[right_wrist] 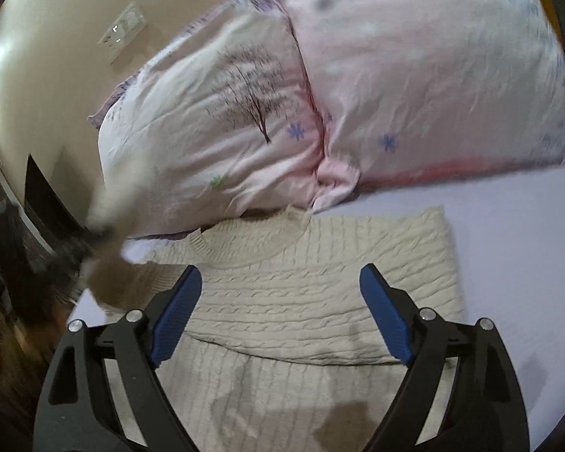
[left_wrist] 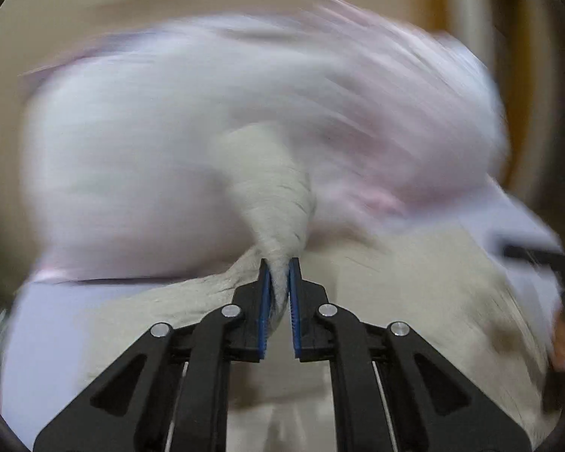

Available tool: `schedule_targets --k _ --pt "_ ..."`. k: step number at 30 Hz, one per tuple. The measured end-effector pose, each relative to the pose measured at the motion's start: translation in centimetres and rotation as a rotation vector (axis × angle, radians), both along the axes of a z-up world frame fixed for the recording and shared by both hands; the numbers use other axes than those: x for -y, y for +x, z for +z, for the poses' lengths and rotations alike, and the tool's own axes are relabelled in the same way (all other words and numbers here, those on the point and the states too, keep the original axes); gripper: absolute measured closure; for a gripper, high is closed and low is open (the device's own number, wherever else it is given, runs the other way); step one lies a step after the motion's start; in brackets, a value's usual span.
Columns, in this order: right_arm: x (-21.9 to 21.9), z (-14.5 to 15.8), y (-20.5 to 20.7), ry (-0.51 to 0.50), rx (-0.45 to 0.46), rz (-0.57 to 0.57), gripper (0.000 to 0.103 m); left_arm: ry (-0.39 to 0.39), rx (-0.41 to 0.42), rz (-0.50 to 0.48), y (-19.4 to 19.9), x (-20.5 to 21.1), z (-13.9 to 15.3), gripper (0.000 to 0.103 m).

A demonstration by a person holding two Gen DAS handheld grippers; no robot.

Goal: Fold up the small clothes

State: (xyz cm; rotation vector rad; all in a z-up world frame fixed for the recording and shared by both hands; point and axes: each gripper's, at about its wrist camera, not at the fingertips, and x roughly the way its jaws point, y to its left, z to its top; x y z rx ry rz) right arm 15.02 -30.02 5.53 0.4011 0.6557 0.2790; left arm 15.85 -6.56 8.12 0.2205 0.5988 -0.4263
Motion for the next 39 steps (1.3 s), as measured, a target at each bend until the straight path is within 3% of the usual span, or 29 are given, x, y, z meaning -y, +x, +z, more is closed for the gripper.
schedule_targets --k 2,4,6,9,10,13,15,17,18,21,23,25,30,33,34,35,37,38,39 --pt "1.3 -1.2 1.0 0.044 -0.064 -0.023 0.018 0.110 -0.068 -0.118 -0.8 5.1 -3.6 0.095" --pt "2.8 -1.9 1.3 0.084 -0.103 -0.047 0.026 0.127 -0.064 -0.140 -2.2 5.3 -4.4 0.095" --pt "3.9 -2.4 1.4 0.108 -0.122 -0.070 0.031 0.075 -0.041 -0.099 -2.9 2.6 -3.4 0.093" --pt "4.6 -3.4 2.2 0.110 -0.181 -0.110 0.044 -0.052 -0.050 0.023 -4.2 -4.1 -1.6 0.063" --pt "4.5 -3.8 2.6 0.109 -0.190 -0.109 0.044 -0.075 -0.060 0.075 -5.2 -6.7 -1.4 0.059" --pt "3.6 -5.0 4.1 0.057 -0.226 -0.111 0.050 -0.104 -0.119 0.182 -6.8 -12.5 -2.2 0.055" --pt "2.4 -5.5 5.1 -0.011 -0.229 -0.102 0.068 -0.151 -0.174 0.272 -8.3 -16.3 -3.3 0.052" --pt "1.5 -5.2 5.2 -0.074 -0.176 -0.089 0.077 -0.210 -0.211 0.329 -9.3 -19.0 -4.0 0.048" --pt "1.5 -5.0 5.1 -0.083 -0.161 -0.089 0.085 -0.241 -0.228 0.343 -10.0 -19.8 -4.4 0.047" --pt "3.3 -4.8 4.3 -0.009 -0.154 -0.147 0.092 -0.330 -0.273 0.341 -11.2 -21.3 -5.4 0.044" --pt "4.8 -4.8 3.3 -0.016 -0.164 -0.234 0.093 -0.366 -0.307 0.314 -12.1 -21.3 -6.3 0.044" --pt "5.4 -4.8 2.8 -0.008 -0.192 -0.241 0.089 -0.380 -0.329 0.290 -12.3 -21.2 -6.7 0.044" --pt "7.2 -3.5 -3.1 -0.048 -0.181 -0.259 0.040 -0.411 -0.368 0.227 -14.1 -20.1 -8.1 0.044" --pt "8.6 -4.7 -7.5 -0.054 -0.238 -0.244 0.043 -0.467 -0.386 0.178 -15.6 -20.2 -8.2 0.045" --pt "8.8 -5.4 -8.3 -0.029 -0.260 -0.225 0.048 -0.480 -0.388 0.165 -16.0 -20.1 -8.3 0.045" --pt "8.9 -6.3 -9.4 0.011 -0.289 -0.198 0.060 -0.498 -0.393 0.146 -16.7 -20.1 -8.5 0.046" --pt "8.8 -7.0 -12.5 0.082 -0.283 -0.153 0.066 -0.536 -0.410 0.115 -17.9 -19.9 -8.7 0.051" --pt "8.6 -7.5 -13.9 0.146 -0.293 -0.104 0.076 -0.551 -0.416 0.102 -18.6 -19.8 -8.8 0.052" --pt "8.2 -8.2 -15.7 0.212 -0.301 -0.044 0.079 -0.566 -0.428 0.087 -19.2 -19.8 -9.0 0.057"
